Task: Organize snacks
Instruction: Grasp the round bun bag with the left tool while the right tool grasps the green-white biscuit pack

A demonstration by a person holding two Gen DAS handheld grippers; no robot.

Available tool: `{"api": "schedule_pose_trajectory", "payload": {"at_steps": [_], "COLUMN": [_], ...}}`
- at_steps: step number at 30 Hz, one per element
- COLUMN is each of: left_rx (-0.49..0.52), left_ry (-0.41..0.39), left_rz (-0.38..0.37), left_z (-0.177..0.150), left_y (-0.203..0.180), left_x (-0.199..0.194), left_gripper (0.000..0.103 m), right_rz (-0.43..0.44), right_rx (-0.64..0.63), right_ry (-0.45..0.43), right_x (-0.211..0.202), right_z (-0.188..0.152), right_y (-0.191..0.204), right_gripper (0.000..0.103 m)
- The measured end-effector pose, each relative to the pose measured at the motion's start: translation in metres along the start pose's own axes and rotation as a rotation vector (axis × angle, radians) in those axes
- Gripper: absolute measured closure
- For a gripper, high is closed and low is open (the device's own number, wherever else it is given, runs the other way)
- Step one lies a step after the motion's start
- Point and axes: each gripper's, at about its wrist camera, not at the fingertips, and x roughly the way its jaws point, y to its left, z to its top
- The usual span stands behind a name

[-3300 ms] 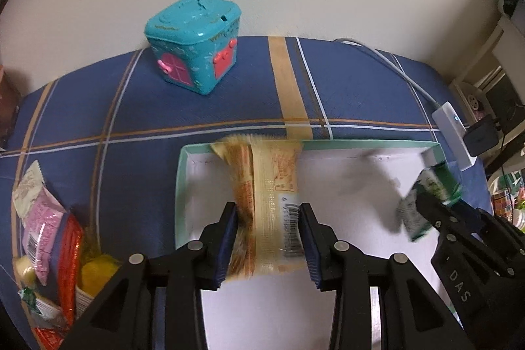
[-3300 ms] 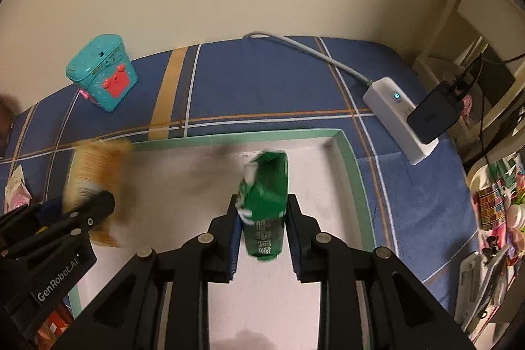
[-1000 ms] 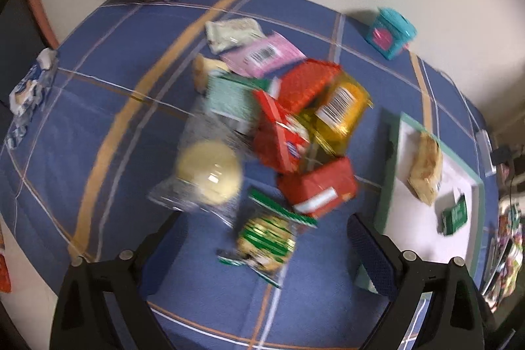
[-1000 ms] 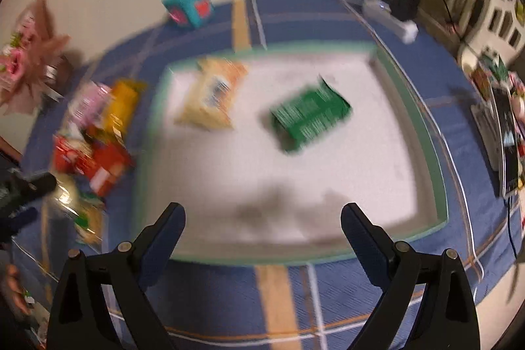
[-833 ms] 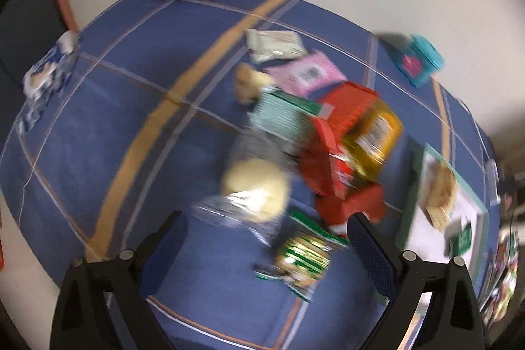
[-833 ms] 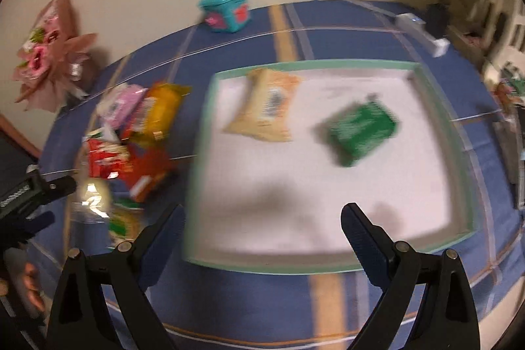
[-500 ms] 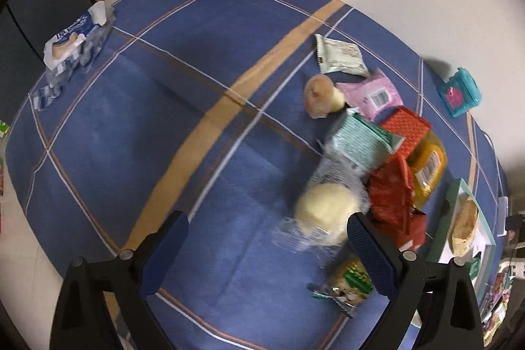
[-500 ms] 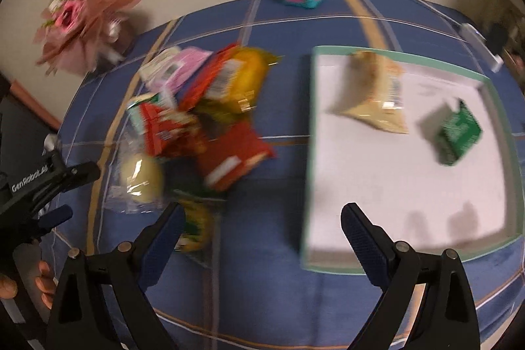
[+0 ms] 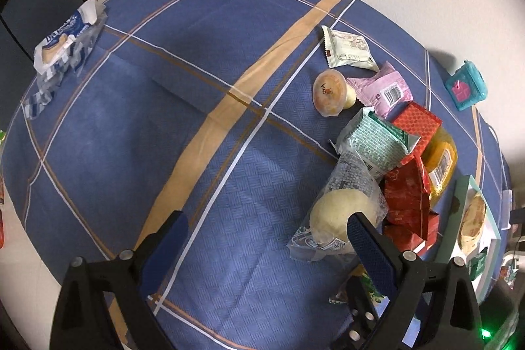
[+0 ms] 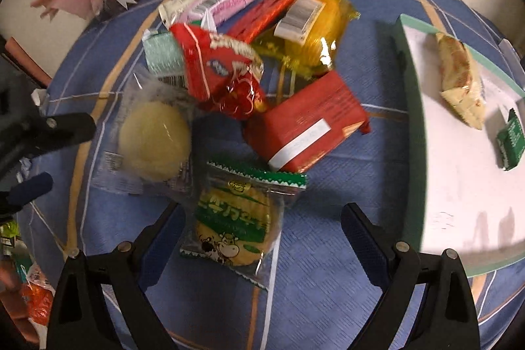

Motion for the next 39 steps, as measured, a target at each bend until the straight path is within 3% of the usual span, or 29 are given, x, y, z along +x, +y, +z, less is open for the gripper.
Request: {"api": "schedule_pose_trajectory", "payload": {"at_steps": [5,11,17,21,23,28,34,39], "left_rx": [0.037,0.082,0.142,0.170,0.174,0.171,0.164,0.134], "left_ry": [0.001,0.007,0.020,0.024,0.039,0.063,0.053,-0.004], "left_rz": [-0.010,-0.053,-0.064,-0.063,-0.064,-0.066,-0.061,-0.081], "left_z": [0.001,0.001,-0.002,-0.004,-0.005,-0.009,-0.009,-0.002], "left_y": [-0.008,-0.026,-0.048,-0.056,-0.058,-0.059,-0.056,-0.049], "left_x": [0.002,0.005,0.016,0.022,0.028,0.036,0.028,0.005], "left_gripper": [0.004,0.004,0.004,0.015,0.018,0.042,0.045,0.046], "right_rz": [-0.056,-0.103,-0.097,-0.091,-0.088,-0.092,-0.058,-0.025], "right_rx": [-0.048,-0.015,-0.010,-0.022,-0.028,-0.037,-0.022,-0.016], "right_ry": [0.002,0.015,0.041,0.057,0.065,0.074,0.057,0.007], "right_x": [0.009,0.005,0.001,-0.006,-0.008,-0.021,-0.041,-0.068], "right_z": [0.000,0.002,0.000,-0.008,-0.011,-0.019,-0.019,-0.016], "right_y": [0.007,-0.010,-0.023,-0.027,-0.028,-0.034,-0.036,-0.039], "right_gripper": [0.007,0.007,0.032,0.048,0.050,0.052,0.052,0.052]}}
